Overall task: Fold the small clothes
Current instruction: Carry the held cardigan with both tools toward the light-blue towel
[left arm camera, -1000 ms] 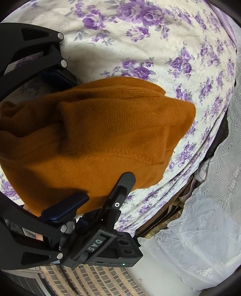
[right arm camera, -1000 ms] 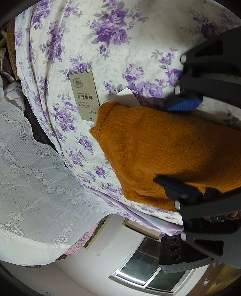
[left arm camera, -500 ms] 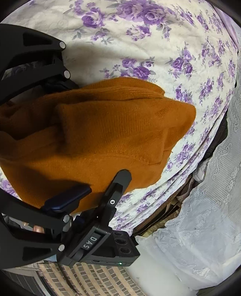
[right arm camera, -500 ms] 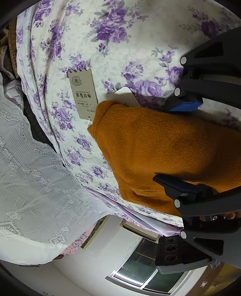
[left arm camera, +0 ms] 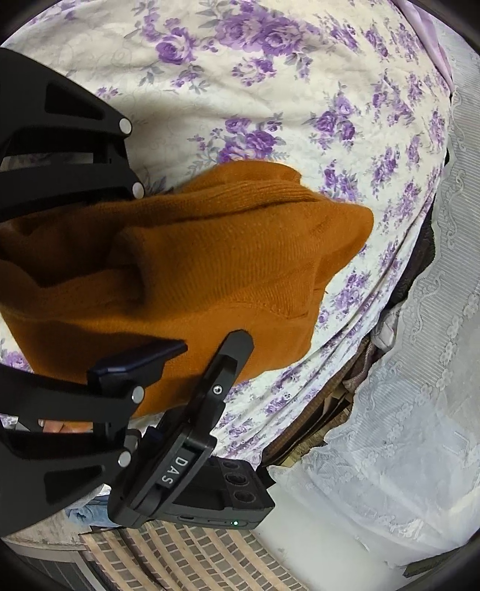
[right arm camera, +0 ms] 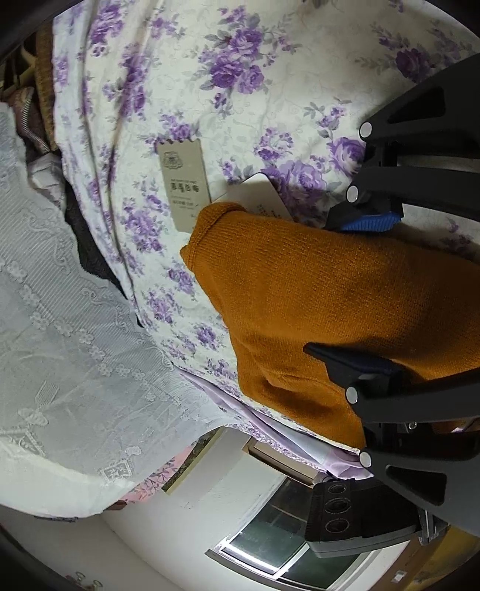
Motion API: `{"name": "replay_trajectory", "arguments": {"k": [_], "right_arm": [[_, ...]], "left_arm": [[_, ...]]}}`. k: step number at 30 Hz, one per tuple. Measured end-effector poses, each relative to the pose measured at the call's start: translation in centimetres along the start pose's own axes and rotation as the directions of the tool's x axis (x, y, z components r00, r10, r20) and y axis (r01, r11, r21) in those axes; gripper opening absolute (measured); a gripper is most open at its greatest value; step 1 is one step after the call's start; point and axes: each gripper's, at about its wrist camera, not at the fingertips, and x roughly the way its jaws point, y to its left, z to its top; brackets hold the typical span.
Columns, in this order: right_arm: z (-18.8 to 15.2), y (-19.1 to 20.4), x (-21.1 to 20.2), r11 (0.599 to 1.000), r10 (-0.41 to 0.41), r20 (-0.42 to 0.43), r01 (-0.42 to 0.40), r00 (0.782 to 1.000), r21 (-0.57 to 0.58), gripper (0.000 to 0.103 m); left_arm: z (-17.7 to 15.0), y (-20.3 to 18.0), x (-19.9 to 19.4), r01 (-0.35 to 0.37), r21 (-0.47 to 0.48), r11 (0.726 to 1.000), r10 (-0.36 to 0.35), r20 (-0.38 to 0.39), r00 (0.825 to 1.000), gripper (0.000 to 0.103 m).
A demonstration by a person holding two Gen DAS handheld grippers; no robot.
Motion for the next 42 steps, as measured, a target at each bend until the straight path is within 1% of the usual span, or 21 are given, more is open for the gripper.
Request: {"name": "replay_trajectory", "arguments": {"k": [4,10,18,24,29,33,42], "right_arm": [[0.0,0.2,-0.4,1.0,0.002,0.021,-0.001,1.0,-0.017,0.05],[-0.3,0.8,-1.2,0.998,-0.018,0.054,0.021,0.998,-0.055,0.05],[-1.3,1.9,-3.6,0.992,-0.042,0.13,0.056,0.991,-0.112,0.049],[-2.1,1.6,-5.0,0.994,-0.047,0.149,0.06,0.988,-0.087,0.049],[-3.4,1.3,-7.1,0.997,-0.051,0.163,0.06,0.985,-0.05,0.049],[-4.3,0.9,-8.6,0.998,-0.055,0.165,0.059,0.985,-0.019,0.049],[-6.9,0.5,-12.3,0.997,-0.076,0.168,0.076,0.983,0.007,0.049]], "left_arm": [[-0.1,-0.4,-0.3,-0.003,0.016,1.0,0.003,0.011,1.0,0.046],[-0.3,-1.1,-0.5,-0.011,0.043,0.999,0.01,0.022,1.0,0.044],[-1.1,-2.9,-1.1,-0.013,0.104,0.995,0.01,0.036,0.999,0.041],[-2.0,-3.9,-1.6,0.002,0.118,0.993,-0.006,0.033,0.999,0.04],[-3.2,-5.1,-2.1,0.018,0.136,0.991,-0.022,0.028,0.999,0.04],[-4.4,-6.2,-2.4,0.023,0.157,0.987,-0.027,0.024,0.999,0.04],[-7.7,-9.2,-3.3,0.031,0.215,0.976,-0.036,0.02,0.999,0.04]]}}
